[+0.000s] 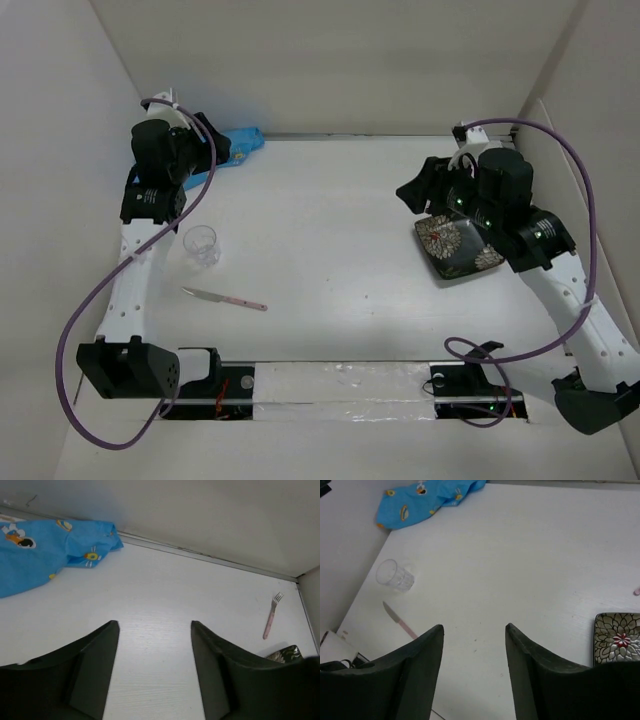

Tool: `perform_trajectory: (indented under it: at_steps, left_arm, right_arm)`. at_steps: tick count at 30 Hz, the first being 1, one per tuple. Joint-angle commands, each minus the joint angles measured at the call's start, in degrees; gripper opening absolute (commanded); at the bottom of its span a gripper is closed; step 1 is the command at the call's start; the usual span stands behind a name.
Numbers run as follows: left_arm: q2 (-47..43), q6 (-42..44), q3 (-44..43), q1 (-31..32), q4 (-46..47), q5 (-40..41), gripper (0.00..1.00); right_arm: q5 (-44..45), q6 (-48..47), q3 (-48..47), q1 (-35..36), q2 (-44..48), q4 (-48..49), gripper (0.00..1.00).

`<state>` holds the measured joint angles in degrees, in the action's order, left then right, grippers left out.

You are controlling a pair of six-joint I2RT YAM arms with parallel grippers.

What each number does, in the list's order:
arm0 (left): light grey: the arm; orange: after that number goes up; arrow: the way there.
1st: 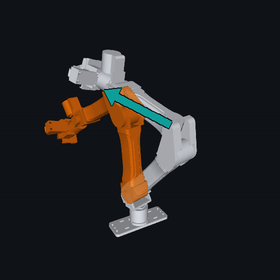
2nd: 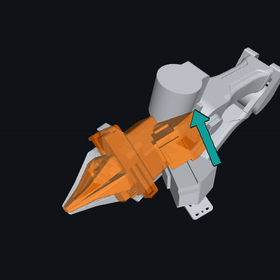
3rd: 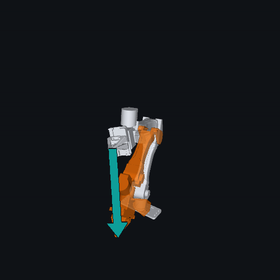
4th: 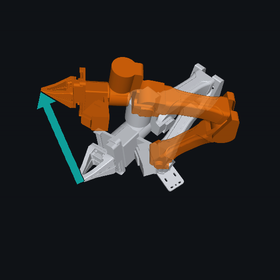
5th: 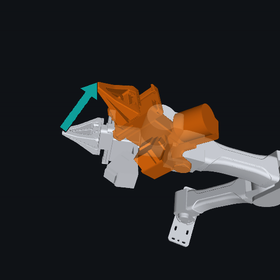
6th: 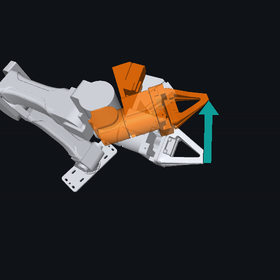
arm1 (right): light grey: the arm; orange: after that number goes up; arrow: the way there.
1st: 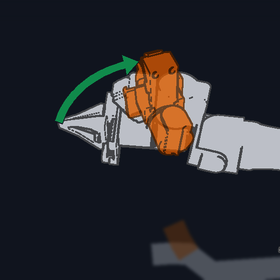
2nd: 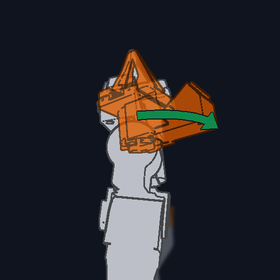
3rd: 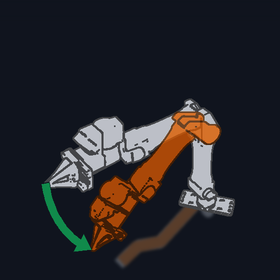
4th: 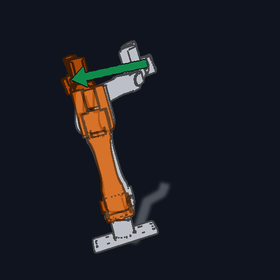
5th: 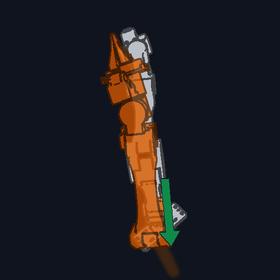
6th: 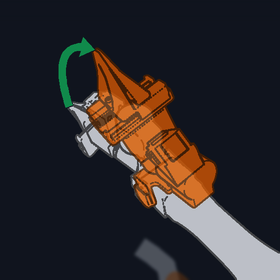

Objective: Set the dinner table for one person

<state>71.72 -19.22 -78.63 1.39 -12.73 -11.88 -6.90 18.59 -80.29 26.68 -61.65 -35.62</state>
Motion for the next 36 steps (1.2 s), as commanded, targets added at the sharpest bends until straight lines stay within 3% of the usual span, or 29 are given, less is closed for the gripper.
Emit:
perform_trajectory:
  at_steps: [1,2,3,6,7,10,13,14,16,18,19,25,36]
  left_arm:
    - [-0.4,1.3,-2.8,-0.2,-2.7,4.6,0.55]
    - [-0.7,0.3,-1.2,-1.0,-1.5,4.8,0.49]
    - [-1.1,-0.5,-0.5,-1.7,-0.6,2.9,0.43]
    - [-2.1,0.1,0.8,-2.5,3.2,1.9,0.09]
    - [-0.8,-0.7,0.3,-2.5,3.7,1.9,0.00]
    - [4.9,-4.8,-3.7,-2.5,3.7,4.9,0.00]
    - [13.5,-7.5,-9.8,-1.9,1.2,13.7,0.00]
    - [18.8,-7.2,-18.6,-1.9,-4.5,17.3,0.00]
    - [23.7,-7.1,-21.3,-1.4,-6.5,21.3,0.00]
    - [29.6,-6.5,-28.0,-1.4,-9.7,24.5,0.16]
    - [31.4,-6.5,-29.5,-2.0,-10.6,25.3,0.31]
    - [44.1,-10.7,-37.0,-6.1,-12.7,24.6,0.62]
    - [56.1,-14.3,-40.4,-8.1,-7.1,25.0,0.73]
  right_arm:
    - [-2.5,0.5,0.4,-0.5,-0.1,3.5,0.56]
    - [-2.7,0.5,0.8,-0.5,-0.1,3.5,0.48]
    - [-2.7,0.5,1.2,-0.5,-0.1,3.8,0.31]
    - [-3.3,0.6,3.0,-0.5,0.0,4.9,0.00]
    - [-3.9,0.8,3.6,-0.5,-0.2,5.5,0.00]
    - [-6.6,1.1,4.1,-0.5,-1.1,5.5,0.00]
    - [-6.6,1.3,4.8,-0.5,-1.5,5.6,0.00]
    - [-6.1,1.4,5.7,-0.5,-0.8,6.3,0.00]
    - [-6.0,1.4,6.4,-0.5,-0.6,6.3,0.00]
    - [-6.0,1.4,6.6,-0.5,-0.7,6.3,0.00]
    - [-6.0,1.4,6.6,-0.5,-0.8,5.7,0.00]
    - [-5.3,1.0,6.0,-0.5,-2.2,5.6,0.00]
    - [-5.9,1.1,3.9,-0.5,-8.1,4.2,0.00]
